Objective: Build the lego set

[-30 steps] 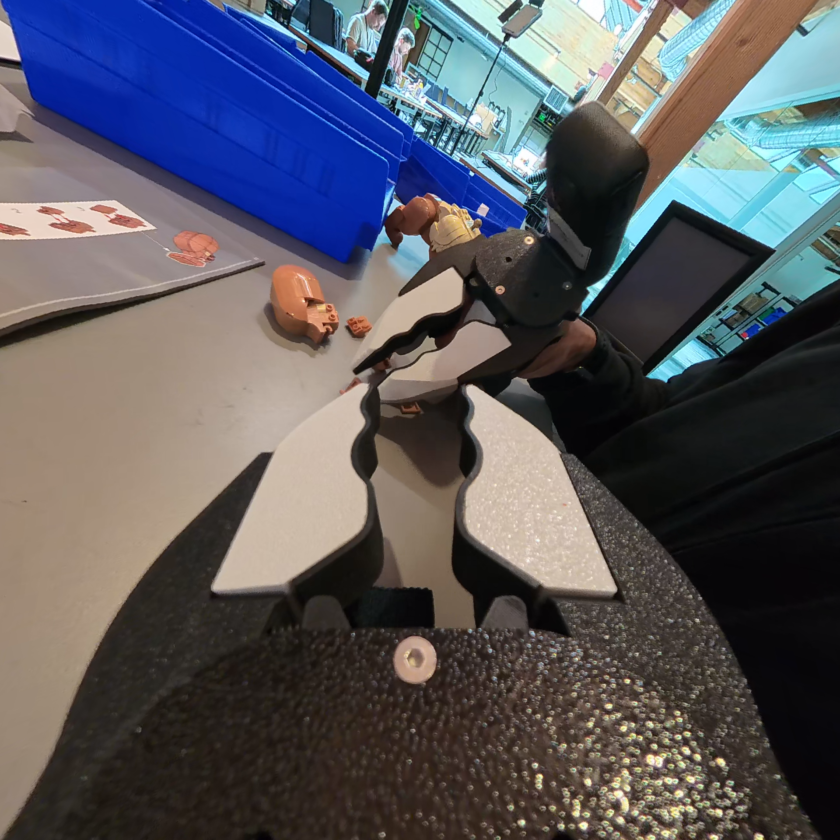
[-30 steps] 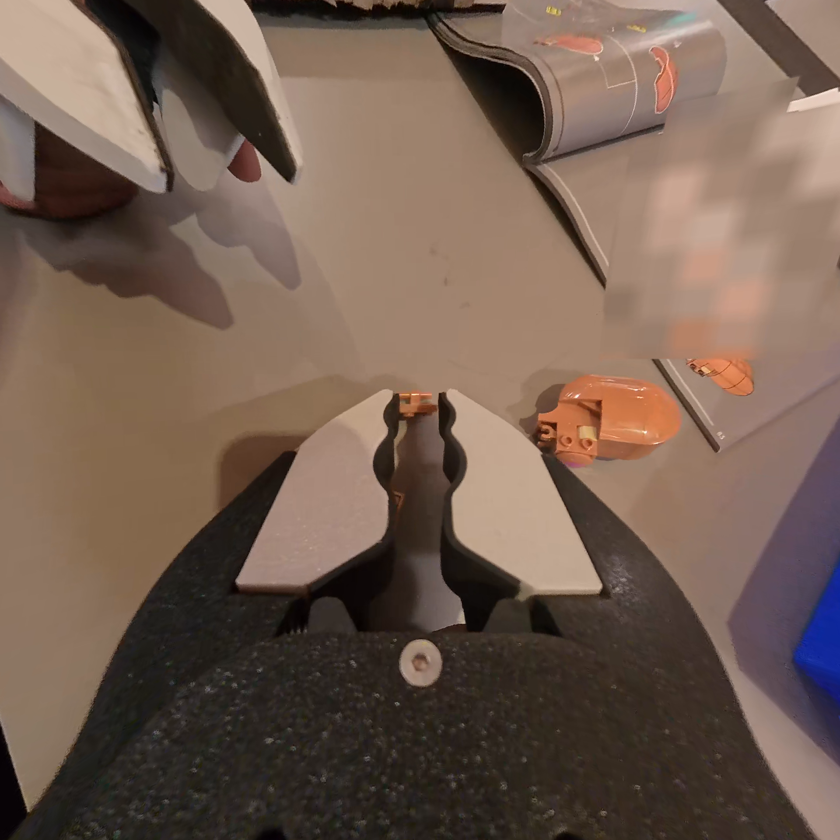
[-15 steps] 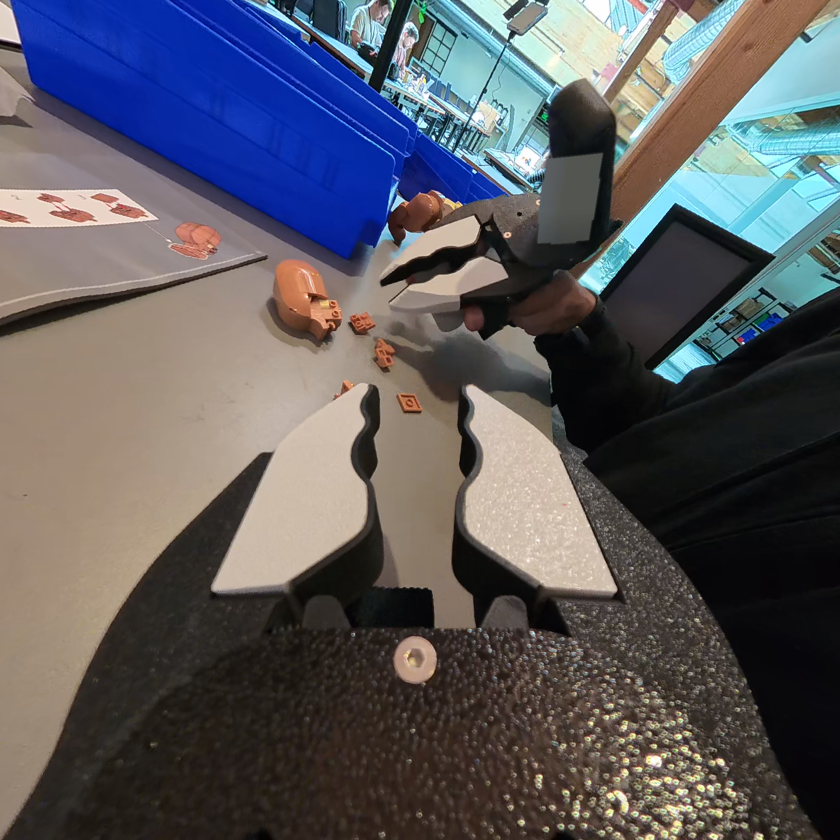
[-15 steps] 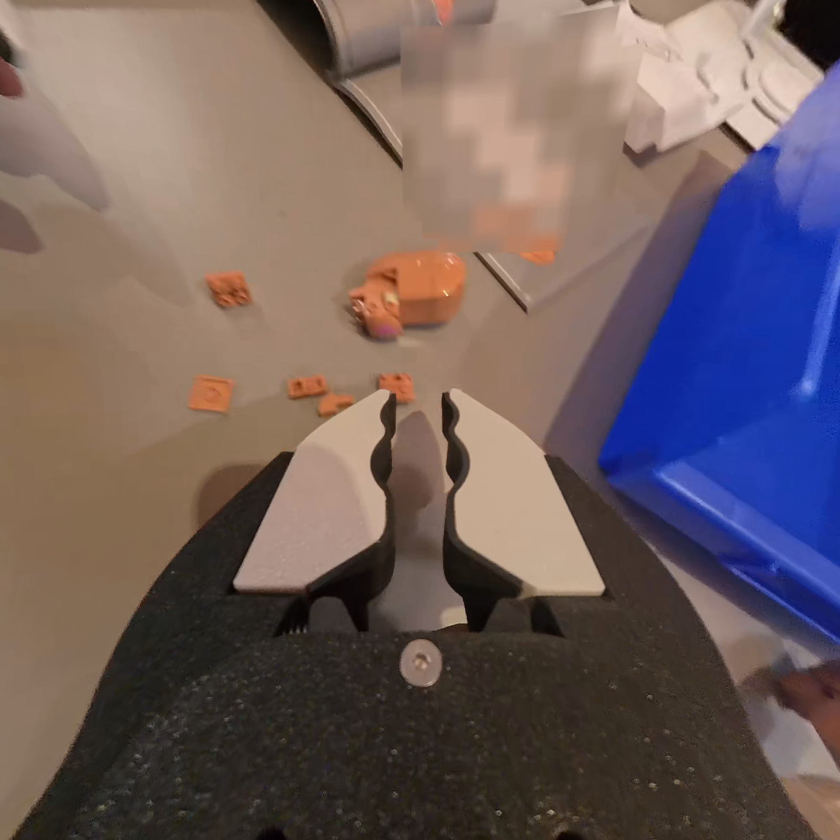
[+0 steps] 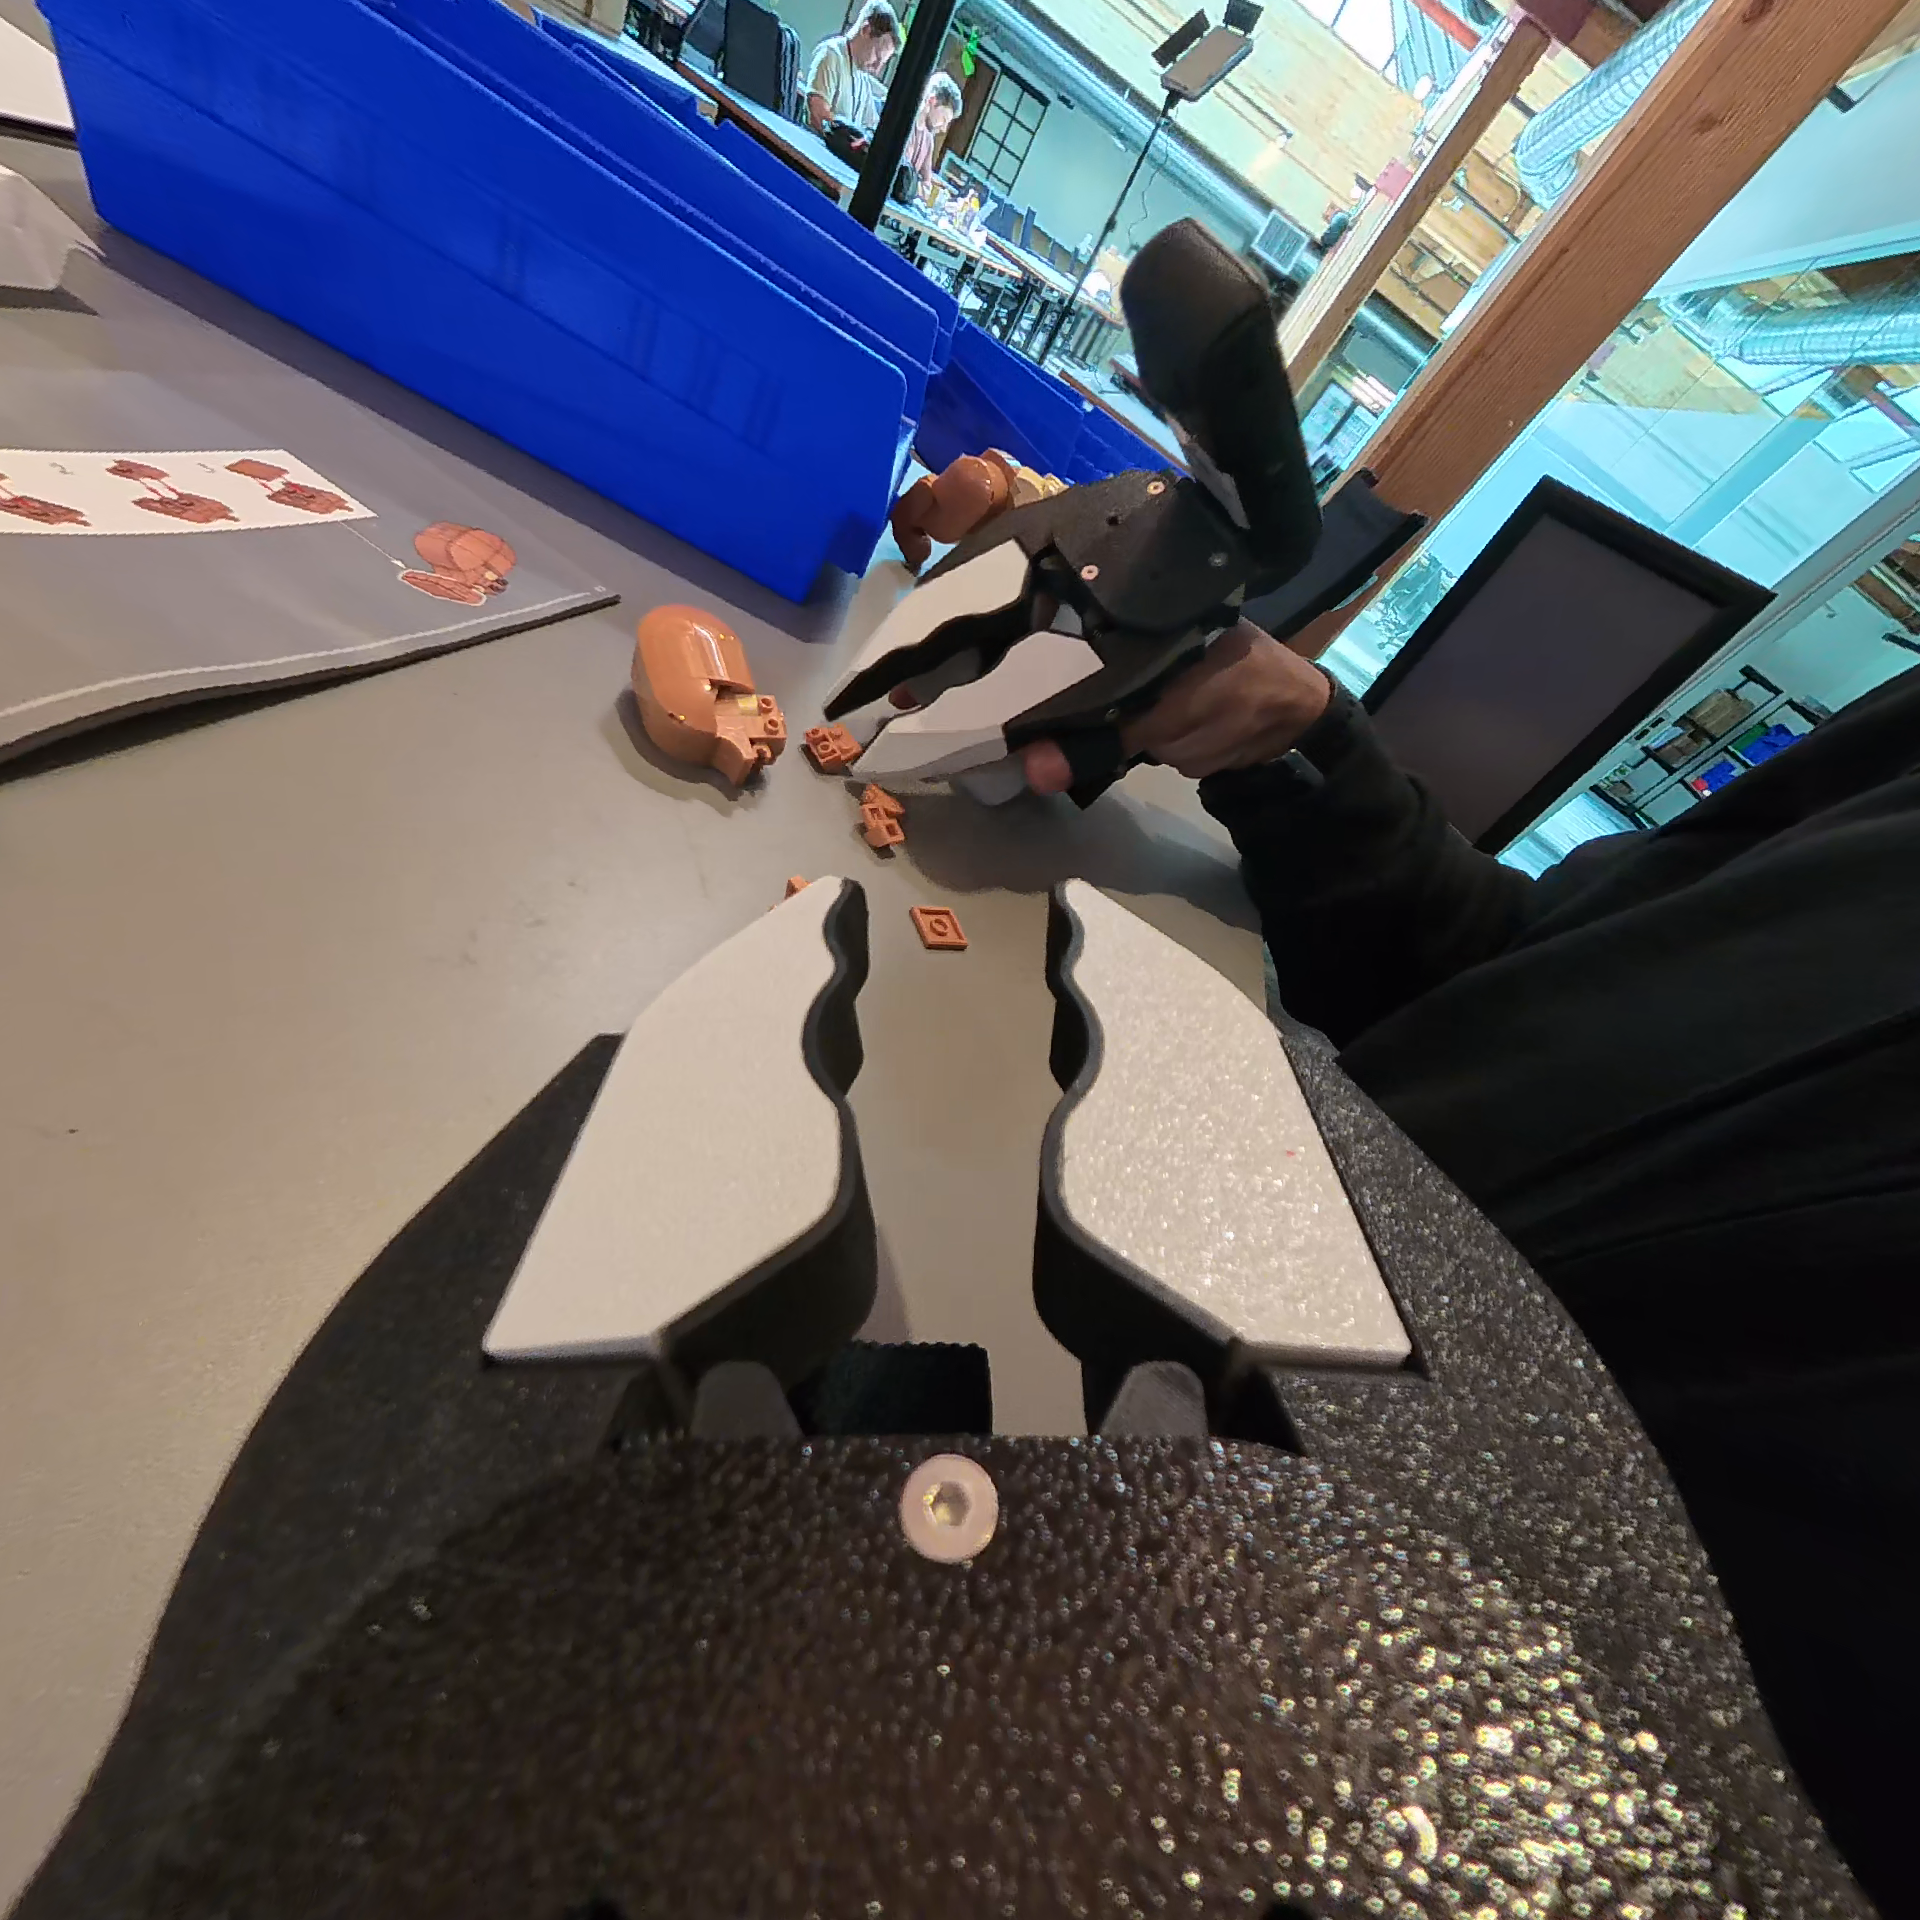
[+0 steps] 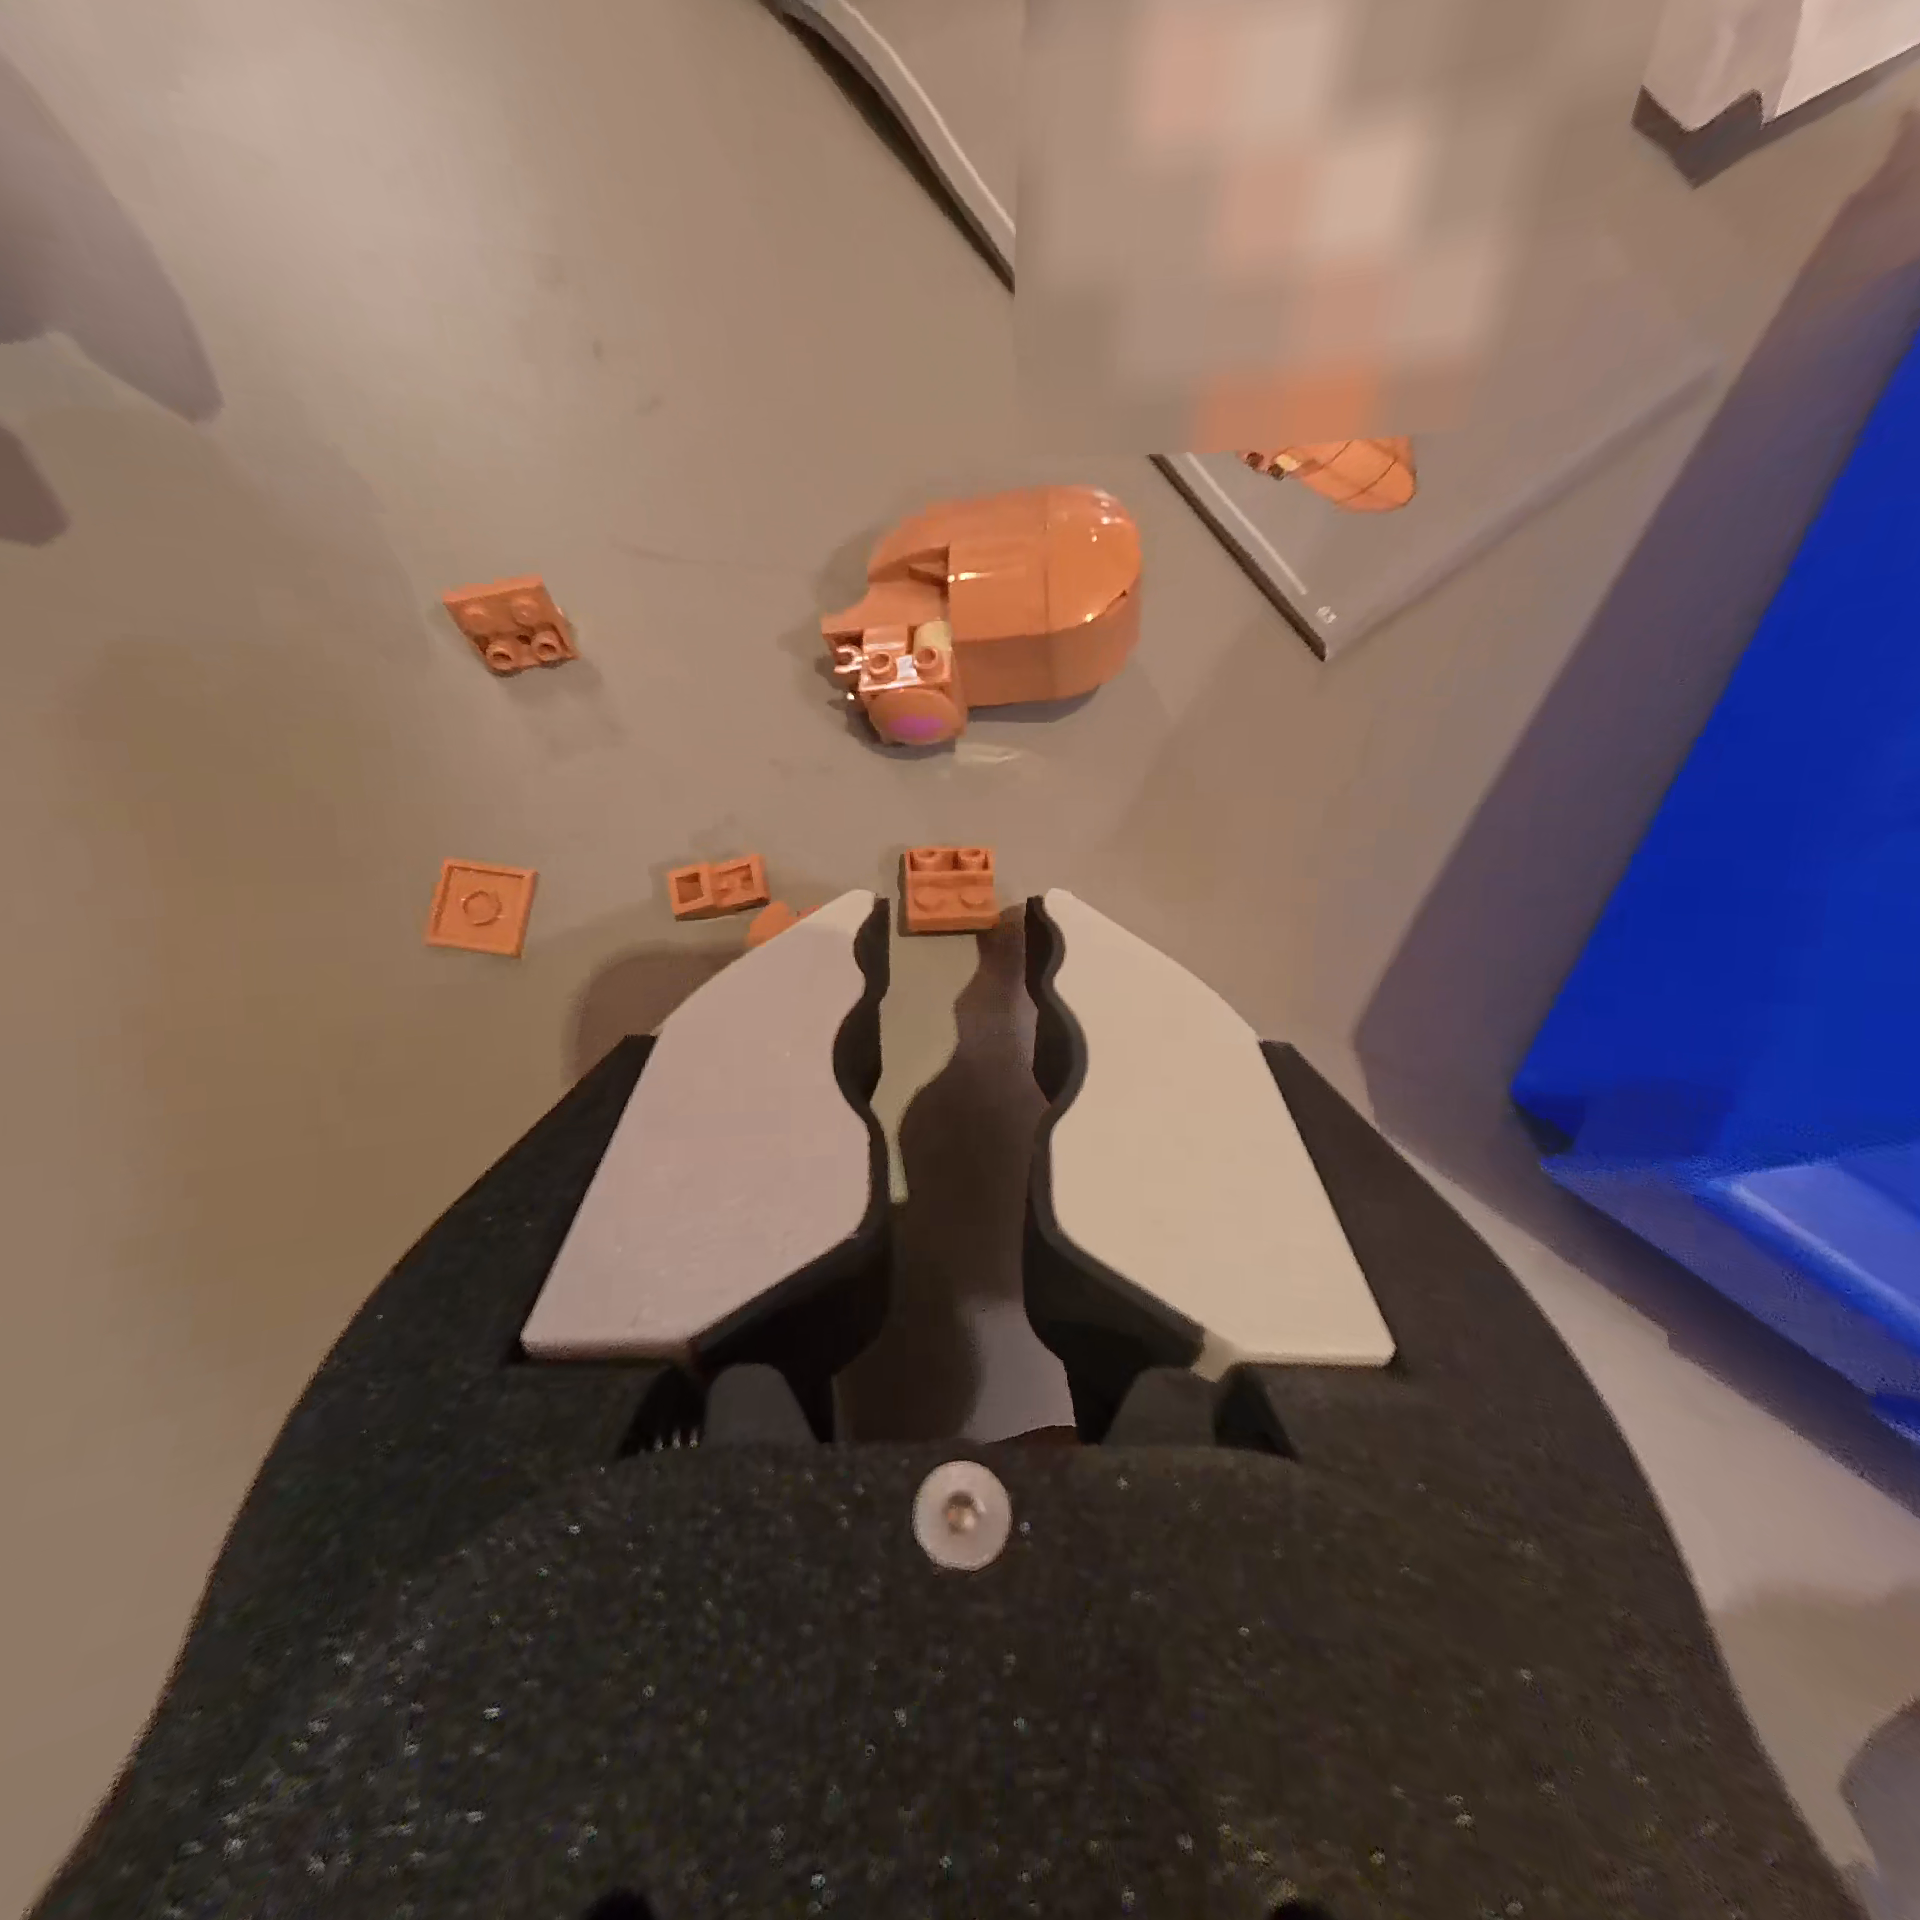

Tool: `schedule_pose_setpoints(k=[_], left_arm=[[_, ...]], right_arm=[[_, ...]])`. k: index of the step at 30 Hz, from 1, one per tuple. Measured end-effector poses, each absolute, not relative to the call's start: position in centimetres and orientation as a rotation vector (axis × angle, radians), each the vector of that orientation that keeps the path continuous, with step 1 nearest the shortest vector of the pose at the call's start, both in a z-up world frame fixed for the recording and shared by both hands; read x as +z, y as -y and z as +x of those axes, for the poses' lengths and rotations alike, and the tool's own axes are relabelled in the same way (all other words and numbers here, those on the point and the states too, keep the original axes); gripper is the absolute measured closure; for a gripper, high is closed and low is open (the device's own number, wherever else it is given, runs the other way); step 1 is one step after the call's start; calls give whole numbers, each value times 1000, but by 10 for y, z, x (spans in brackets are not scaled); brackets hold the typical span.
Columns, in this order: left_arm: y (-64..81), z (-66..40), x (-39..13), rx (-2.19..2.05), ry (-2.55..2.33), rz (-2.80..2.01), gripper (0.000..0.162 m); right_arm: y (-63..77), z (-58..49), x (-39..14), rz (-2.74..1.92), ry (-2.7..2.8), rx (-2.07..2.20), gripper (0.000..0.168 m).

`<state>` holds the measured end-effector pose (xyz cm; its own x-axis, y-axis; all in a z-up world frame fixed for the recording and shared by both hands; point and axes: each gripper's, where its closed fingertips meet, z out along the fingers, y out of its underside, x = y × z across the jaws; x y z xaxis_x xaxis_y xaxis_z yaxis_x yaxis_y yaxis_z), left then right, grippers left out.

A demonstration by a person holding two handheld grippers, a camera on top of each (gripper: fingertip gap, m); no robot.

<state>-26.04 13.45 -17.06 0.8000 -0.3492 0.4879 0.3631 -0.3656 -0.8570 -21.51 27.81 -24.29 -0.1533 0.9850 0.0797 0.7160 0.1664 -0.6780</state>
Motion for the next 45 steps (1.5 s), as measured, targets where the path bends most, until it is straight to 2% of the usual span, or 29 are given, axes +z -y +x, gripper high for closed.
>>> schedule_pose_setpoints(k=[3, 8, 16, 26, 29, 33, 36, 37, 42, 45], left_arm=[[-134, -260, -171, -742, 5, -1798, 129], [-134, -260, -171, -745, 6, -1798, 129], [-136, -256, -168, -747, -50, -1789, 129], [-145, -244, -135, -265, -355, -1544, 131], [-147, -246, -112, -294, -297, -1403, 120], [-146, -248, -81, -567, -170, -1228, 115], [-156, -249, -78, -639, -115, -1208, 90], [-154, -248, -70, -690, -103, -1138, 88], [-142, -246, -43, -811, -27, -812, 97], [-143, -237, -37, -730, -28, -755, 95]], right_arm=[[-277, -217, -246, -1611, 1940, 687, 151], [-276, -216, -242, -1583, 1927, 719, 152], [-218, -224, -196, -1258, 1955, 1027, 152], [-177, -227, -188, -1058, 1982, 1199, 152], [-174, -225, -189, -1048, 1980, 1221, 152], [-170, -223, -184, -1023, 1960, 1250, 152], [-167, -222, -178, -997, 1936, 1279, 152], [-165, -221, -175, -989, 1926, 1302, 152], [-158, -228, -161, -1020, 1816, 1377, 152], [-160, -242, -166, -1151, 1756, 1352, 152]])
